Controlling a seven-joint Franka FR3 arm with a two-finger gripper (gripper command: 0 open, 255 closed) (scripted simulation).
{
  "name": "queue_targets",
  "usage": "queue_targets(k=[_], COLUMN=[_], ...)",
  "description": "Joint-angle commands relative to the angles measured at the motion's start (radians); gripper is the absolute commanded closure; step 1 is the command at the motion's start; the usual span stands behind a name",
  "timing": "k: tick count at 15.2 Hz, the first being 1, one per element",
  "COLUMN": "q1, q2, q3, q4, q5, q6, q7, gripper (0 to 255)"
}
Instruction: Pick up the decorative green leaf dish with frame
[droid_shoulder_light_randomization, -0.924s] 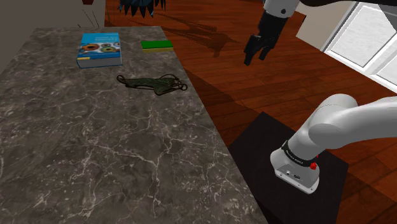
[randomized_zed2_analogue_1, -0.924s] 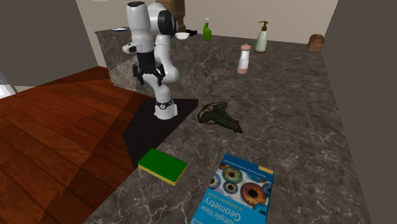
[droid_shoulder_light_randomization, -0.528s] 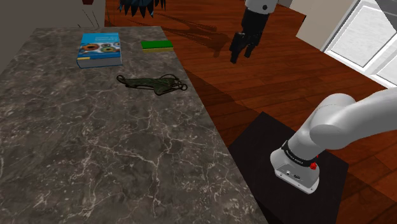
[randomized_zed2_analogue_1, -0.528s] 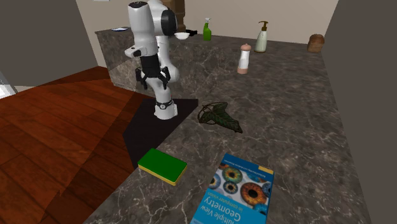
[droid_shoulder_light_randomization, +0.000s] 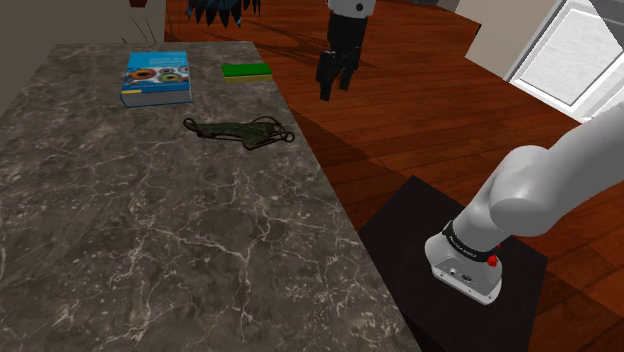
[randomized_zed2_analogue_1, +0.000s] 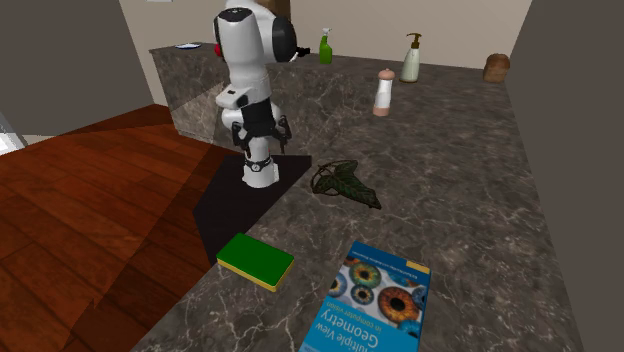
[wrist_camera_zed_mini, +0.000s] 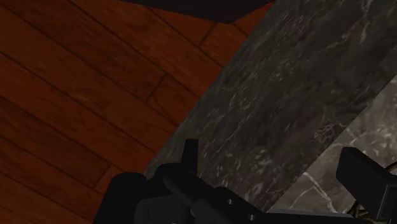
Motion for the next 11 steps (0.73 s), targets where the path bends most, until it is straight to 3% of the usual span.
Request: queue_targets(k=[1, 11], q1=[0.017, 0.109], q2=[0.076, 0.467], q3=[0.017, 0.110], q4=[0.073, 0.511], q5=[0.004, -0.019], q6=[-0.012, -0.130], q7=[-0.016, -0.070], gripper=[0, 0])
